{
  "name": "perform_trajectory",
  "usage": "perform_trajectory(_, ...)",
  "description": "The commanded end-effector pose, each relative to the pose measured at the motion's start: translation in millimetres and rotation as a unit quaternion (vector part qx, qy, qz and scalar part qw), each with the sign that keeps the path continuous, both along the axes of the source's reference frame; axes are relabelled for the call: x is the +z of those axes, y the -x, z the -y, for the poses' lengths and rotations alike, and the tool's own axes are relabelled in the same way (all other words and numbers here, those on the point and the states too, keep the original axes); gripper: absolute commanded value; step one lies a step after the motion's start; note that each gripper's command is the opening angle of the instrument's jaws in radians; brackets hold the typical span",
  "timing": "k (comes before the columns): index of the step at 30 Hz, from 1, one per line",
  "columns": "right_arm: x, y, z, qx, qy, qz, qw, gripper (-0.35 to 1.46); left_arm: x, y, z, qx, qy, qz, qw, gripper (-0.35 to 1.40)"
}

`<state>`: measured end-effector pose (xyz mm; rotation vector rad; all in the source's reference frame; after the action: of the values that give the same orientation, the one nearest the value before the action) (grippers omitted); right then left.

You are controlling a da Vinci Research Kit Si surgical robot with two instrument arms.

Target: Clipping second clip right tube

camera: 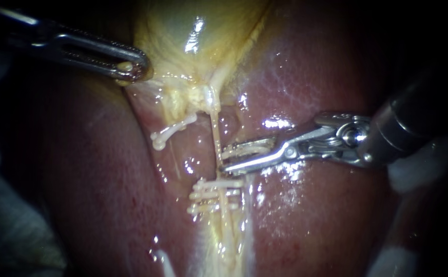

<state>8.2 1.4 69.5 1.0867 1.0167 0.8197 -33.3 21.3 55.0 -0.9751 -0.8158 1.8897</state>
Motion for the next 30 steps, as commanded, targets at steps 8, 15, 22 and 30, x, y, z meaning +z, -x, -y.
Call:
perform_trajectory(8,-0.5,-2.2,1.3,-0.004,-0.006,-0.017,0.9998,0.50,0.0,0.1,0.0,-0.001,0.000,-0.001,1.0000,-0.35)
perform_trajectory(15,-0.7,-3.5,2.1,0.002,-0.011,-0.030,0.9995,0.50,0.1,0.2,0.0,-0.001,0.000,-0.001,1.0000,-0.35)
perform_trajectory(22,-2.1,-4.1,2.8,-0.003,-0.020,-0.053,0.9984,0.50,0.1,0.2,0.0,-0.001,0.000,-0.001,1.0000,-0.35)
perform_trajectory(30,-5.3,-4.6,2.3,0.005,-0.034,-0.084,0.9959,0.50,0.1,0.1,0.0,-0.001,0.000,-0.001,1.0000,-0.35)
